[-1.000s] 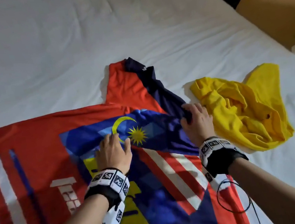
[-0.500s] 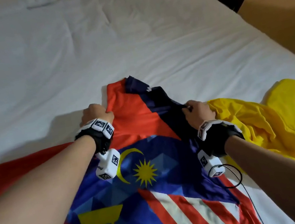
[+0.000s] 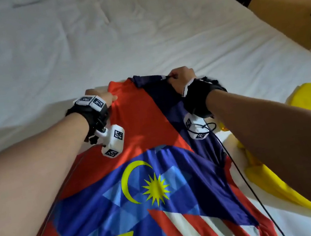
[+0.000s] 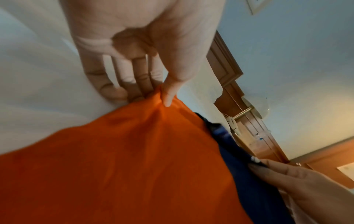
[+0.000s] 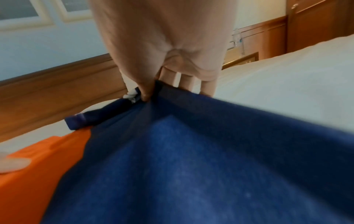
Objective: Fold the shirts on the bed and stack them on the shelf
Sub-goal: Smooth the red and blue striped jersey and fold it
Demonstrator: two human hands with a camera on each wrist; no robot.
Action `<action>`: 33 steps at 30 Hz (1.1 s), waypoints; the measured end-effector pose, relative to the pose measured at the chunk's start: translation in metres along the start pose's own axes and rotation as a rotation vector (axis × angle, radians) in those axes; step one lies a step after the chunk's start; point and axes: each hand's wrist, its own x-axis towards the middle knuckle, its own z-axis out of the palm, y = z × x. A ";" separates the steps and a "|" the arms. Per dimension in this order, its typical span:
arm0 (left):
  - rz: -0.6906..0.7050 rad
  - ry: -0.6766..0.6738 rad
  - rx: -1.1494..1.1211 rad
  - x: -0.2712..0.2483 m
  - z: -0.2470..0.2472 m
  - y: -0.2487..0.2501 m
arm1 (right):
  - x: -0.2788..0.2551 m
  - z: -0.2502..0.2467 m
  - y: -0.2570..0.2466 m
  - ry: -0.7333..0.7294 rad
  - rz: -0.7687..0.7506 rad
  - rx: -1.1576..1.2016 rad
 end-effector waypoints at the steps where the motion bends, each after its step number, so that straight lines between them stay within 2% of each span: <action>1: 0.008 -0.005 -0.011 0.003 0.000 0.000 | 0.001 -0.001 -0.001 -0.054 0.018 -0.033; 4: 0.038 -0.006 -0.012 0.009 0.004 0.001 | 0.002 0.001 0.005 -0.142 0.079 -0.077; 10: 0.141 0.084 -0.046 0.006 0.013 0.000 | 0.001 0.005 0.006 -0.027 0.159 -0.037; 12: 0.173 0.156 -0.013 0.000 0.019 -0.002 | -0.004 0.013 0.002 0.084 0.186 -0.005; 14: 0.205 0.215 0.009 -0.013 0.027 -0.011 | -0.022 0.030 -0.006 0.273 0.106 -0.015; 15: 0.248 0.242 0.028 -0.021 0.031 -0.018 | -0.032 0.038 -0.010 0.361 -0.022 -0.035; 16: 0.308 0.266 0.057 -0.035 0.034 -0.025 | -0.041 0.045 -0.013 0.366 -0.193 -0.072; 17: 0.381 0.284 0.090 -0.047 0.037 -0.035 | -0.048 0.051 -0.014 0.289 -0.357 -0.134; 18: 0.445 0.297 0.121 -0.062 0.038 -0.044 | -0.050 0.058 -0.014 0.161 -0.451 -0.202; 19: 0.509 0.313 0.134 -0.077 0.039 -0.054 | -0.051 0.061 -0.013 0.041 -0.452 -0.281; 20: 0.559 0.319 0.138 -0.091 0.038 -0.064 | -0.047 0.065 -0.013 -0.030 -0.366 -0.354; 22: 0.621 0.308 0.147 -0.117 0.035 -0.084 | -0.043 0.070 -0.019 -0.052 -0.127 -0.429; 23: 0.627 0.286 0.158 -0.127 0.034 -0.096 | -0.049 0.073 -0.027 -0.052 -0.103 -0.416; 25: 0.596 0.253 0.202 -0.149 0.031 -0.123 | -0.086 0.086 -0.049 -0.049 -0.267 -0.330; 28: 0.485 0.199 0.318 -0.175 0.014 -0.174 | -0.178 0.117 -0.075 -0.100 -0.529 -0.179; 31: 0.359 0.147 0.440 -0.183 -0.023 -0.227 | -0.259 0.161 -0.085 -0.324 -0.619 -0.207; 33: 0.287 0.057 0.507 -0.175 -0.052 -0.261 | -0.281 0.187 -0.089 -0.366 -0.667 -0.289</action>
